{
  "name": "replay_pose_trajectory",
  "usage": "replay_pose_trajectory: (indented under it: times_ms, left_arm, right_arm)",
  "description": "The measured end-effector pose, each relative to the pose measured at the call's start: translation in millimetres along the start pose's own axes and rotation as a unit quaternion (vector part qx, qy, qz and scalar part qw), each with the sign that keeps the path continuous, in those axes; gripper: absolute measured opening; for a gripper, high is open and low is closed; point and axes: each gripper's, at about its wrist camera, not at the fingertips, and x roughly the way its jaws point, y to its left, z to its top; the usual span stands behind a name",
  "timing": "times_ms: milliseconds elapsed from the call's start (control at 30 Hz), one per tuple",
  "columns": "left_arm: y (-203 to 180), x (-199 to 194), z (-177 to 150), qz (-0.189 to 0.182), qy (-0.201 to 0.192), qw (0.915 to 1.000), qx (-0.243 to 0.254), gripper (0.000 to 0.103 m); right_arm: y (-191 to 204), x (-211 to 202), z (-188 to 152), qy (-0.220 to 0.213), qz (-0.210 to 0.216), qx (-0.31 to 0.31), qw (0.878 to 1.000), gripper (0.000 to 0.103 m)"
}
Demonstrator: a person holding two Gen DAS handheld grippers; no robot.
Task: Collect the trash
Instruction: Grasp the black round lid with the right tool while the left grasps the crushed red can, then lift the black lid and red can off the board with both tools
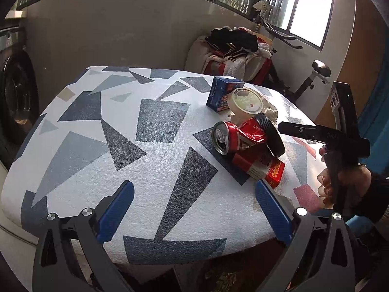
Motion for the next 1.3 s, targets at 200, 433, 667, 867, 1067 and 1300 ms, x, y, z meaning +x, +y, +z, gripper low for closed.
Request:
replay_pose_trajectory:
  times_ms: [200,433,667,867,1067,1300]
  left_arm:
    - [2,8,-2,0.001,0.001,1.0,-0.009,0.097]
    - [5,12,0,-0.001,0.003,0.9999,-0.017,0.097]
    - [6,15,7,-0.022,0.012,0.9988,-0.042,0.097]
    - [5,30,27,-0.051,0.031,0.9932,-0.1,0.097]
    - [-4,76,52,-0.075,0.076,0.9811,-0.161,0.076]
    - [-33,114,78,-0.049,0.105,0.9834,-0.139,0.063]
  right_arm:
    - [-24,21,8,0.015,0.042,0.088,0.995,0.097]
    - [-29,37,3,0.044,0.066,0.126,0.989,0.097]
    - [-16,31,3,0.054,0.041,0.083,0.994,0.094]
    - [-13,-4,-4,0.028,0.009,0.032,0.999,0.094]
    - [-23,-36,-17,0.007,-0.027,0.005,1.0,0.094]
    - [-37,-61,-41,-0.007,-0.056,-0.008,0.998,0.094]
